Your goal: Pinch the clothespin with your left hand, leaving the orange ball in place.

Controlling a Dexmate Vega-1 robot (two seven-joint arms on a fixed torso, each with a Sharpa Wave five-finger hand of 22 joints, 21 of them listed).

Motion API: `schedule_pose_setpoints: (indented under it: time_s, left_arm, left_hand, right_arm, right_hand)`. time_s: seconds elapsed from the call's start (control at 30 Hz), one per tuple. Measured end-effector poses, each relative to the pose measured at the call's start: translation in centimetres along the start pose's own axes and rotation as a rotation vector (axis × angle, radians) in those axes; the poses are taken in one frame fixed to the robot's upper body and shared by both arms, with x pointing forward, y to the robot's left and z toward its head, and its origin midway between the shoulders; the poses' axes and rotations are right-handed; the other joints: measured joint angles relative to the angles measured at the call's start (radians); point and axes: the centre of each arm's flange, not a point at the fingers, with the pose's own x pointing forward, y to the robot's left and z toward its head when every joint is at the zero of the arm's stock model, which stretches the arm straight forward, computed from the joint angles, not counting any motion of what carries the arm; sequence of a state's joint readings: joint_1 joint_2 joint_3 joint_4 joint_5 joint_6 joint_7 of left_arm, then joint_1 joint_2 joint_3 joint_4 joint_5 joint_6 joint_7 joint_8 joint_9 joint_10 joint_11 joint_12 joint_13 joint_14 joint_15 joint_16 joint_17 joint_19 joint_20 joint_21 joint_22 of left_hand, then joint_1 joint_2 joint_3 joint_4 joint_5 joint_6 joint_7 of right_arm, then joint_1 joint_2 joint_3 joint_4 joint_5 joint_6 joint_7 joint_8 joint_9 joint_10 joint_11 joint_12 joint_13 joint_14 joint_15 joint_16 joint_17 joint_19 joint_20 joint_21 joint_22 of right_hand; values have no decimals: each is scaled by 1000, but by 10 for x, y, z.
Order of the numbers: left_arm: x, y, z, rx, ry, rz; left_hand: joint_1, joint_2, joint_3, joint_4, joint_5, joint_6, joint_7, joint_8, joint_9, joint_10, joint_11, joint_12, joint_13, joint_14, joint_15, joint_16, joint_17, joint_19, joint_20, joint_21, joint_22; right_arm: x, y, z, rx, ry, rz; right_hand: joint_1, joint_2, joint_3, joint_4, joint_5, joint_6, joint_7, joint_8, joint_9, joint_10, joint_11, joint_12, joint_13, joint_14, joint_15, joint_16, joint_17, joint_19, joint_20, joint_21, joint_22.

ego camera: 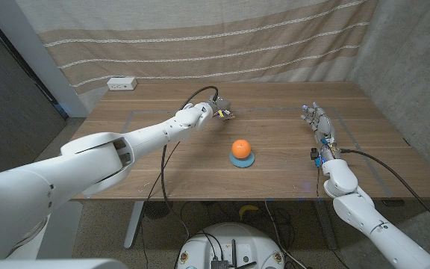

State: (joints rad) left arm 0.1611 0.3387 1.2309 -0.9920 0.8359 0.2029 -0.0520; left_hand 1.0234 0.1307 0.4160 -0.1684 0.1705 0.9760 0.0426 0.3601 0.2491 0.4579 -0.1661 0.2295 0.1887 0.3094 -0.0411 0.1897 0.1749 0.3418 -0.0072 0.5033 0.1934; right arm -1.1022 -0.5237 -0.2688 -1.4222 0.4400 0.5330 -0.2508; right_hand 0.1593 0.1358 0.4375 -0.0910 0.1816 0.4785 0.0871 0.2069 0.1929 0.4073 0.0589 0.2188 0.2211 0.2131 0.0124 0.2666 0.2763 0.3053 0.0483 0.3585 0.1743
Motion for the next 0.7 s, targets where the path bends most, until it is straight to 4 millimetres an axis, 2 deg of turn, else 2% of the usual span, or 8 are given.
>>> schedule_pose_setpoints:
  time_s: [0.5, 0.7]
  left_arm:
    - [-2, -10, -5, -74, 45, 50]
    - [-5, -5, -9, -97, 62, 100]
  left_hand:
    - [-14, 14, 10, 14, 11, -1, 0, 20, 32, 7, 3, -5, 5, 0, 0, 0, 5, 0, 0, 2, 5]
    - [-14, 14, 13, 20, 11, -6, -5, 24, 32, 18, 4, -5, 5, 0, 0, 0, 4, 0, 0, 8, 9]
  right_arm:
    - [-1, 0, 3, -20, -9, -9]
    - [-2, 1, 3, -22, -12, -10]
  right_hand:
    - [0, 0, 0, 0, 0, 0, 0, 0, 0, 2, 2, 0, 0, 4, 4, 0, 0, 0, 0, -4, 0]
    - [0, 0, 0, 0, 0, 0, 0, 0, 0, 2, 2, 0, 0, 4, 4, 0, 0, 4, 4, -4, 0]
